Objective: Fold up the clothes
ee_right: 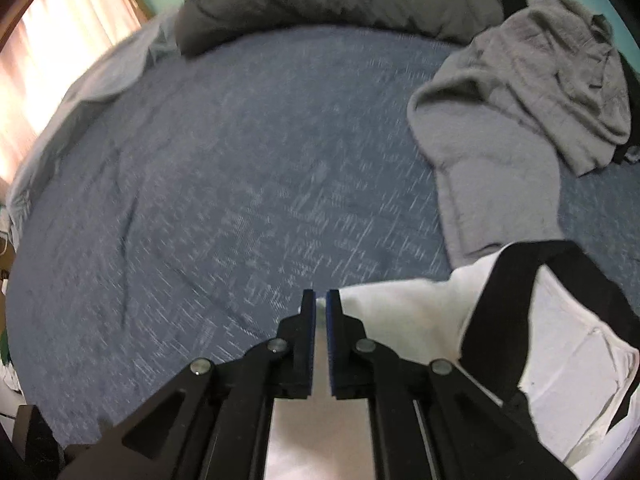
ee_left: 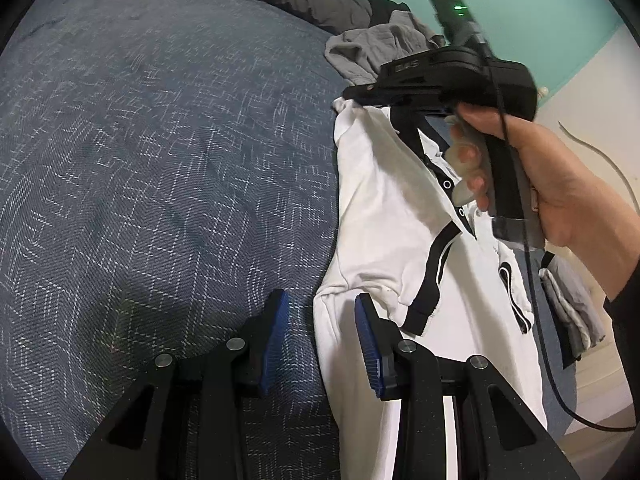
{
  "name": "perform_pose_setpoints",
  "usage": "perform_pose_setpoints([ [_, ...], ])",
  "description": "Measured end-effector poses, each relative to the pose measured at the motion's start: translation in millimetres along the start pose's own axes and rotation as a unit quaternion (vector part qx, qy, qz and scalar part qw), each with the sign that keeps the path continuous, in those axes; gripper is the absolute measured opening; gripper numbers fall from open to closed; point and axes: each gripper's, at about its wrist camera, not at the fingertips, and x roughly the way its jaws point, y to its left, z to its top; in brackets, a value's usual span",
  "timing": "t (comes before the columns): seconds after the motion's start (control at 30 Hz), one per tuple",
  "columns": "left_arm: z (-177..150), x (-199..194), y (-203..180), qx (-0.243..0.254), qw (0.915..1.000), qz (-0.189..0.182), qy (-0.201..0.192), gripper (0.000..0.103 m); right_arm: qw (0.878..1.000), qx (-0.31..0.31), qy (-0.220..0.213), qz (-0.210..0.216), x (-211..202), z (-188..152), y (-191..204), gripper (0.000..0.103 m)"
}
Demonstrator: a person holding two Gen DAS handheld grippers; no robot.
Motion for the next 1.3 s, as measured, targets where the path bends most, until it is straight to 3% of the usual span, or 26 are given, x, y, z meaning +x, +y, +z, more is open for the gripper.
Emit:
perform_pose_setpoints([
  [0.57,-1,5,-1,0.003,1.0,-0.003,0.0,0.037,0.999,0.017,-0.034,-0.001,-9,9,-7,0.0],
  [0.67,0,5,0,0.003,1.0,-0.002,-0.001,0.037,0.999,0.009,-0.032,-0.006,-9,10,-5,0.009],
  [0.7,0,5,0,0.003,1.0,-0.001,-0.001,0.037,1.0,-0.001,-0.024,-0.012,-6,10,-2,0.016],
  [0.83,0,4,0,0.002,1.0,-0.003,-0.001,0.037,0.999,-0.032,0.013,-0.02,8,9,8,0.017],
  [0.9,-1,2,0,0.002,1.0,-0.004,-0.001,0.037,0.999,-0.041,0.023,-0.026,13,8,10,0.016],
  [1.03,-2,1,1,0.001,1.0,-0.005,-0.001,0.037,0.999,-0.041,0.009,-0.028,10,8,10,0.004],
  [1.3,-3,0,0,0.003,1.0,-0.003,-0.002,0.037,0.999,0.025,-0.046,-0.011,-5,14,-18,0.003],
])
